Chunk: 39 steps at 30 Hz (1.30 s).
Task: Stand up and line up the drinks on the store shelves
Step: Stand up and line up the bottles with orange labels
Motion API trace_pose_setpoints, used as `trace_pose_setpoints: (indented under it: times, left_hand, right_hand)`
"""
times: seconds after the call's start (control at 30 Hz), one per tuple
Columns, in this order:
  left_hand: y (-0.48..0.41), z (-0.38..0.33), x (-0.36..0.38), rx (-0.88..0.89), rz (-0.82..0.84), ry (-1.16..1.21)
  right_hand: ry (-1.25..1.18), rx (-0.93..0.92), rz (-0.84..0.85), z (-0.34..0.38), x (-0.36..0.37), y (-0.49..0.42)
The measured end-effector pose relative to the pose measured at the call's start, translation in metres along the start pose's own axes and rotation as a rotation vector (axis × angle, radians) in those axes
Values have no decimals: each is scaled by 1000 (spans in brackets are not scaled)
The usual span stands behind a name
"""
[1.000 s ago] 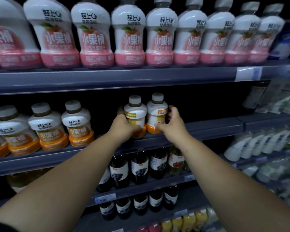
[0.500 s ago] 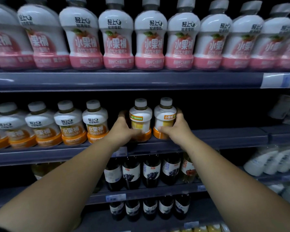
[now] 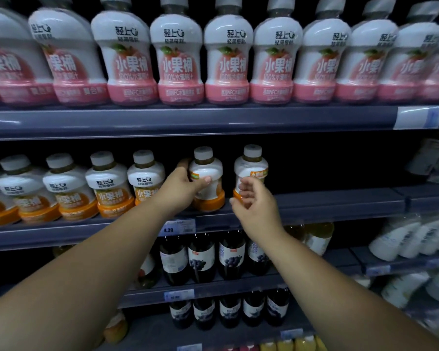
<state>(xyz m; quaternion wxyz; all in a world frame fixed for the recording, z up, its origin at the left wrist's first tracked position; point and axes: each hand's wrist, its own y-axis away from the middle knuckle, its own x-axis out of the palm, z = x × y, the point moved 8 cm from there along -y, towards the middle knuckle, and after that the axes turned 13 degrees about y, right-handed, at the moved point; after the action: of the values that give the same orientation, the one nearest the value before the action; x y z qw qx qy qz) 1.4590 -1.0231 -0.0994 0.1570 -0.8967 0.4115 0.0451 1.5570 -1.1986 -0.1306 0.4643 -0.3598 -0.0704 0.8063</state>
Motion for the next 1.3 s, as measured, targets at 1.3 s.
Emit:
trace_pose_setpoints:
  times: [1.3]
  left_hand:
    - [63, -31, -110, 355, -126, -1104]
  right_hand:
    - [353, 116, 302, 48, 94, -27]
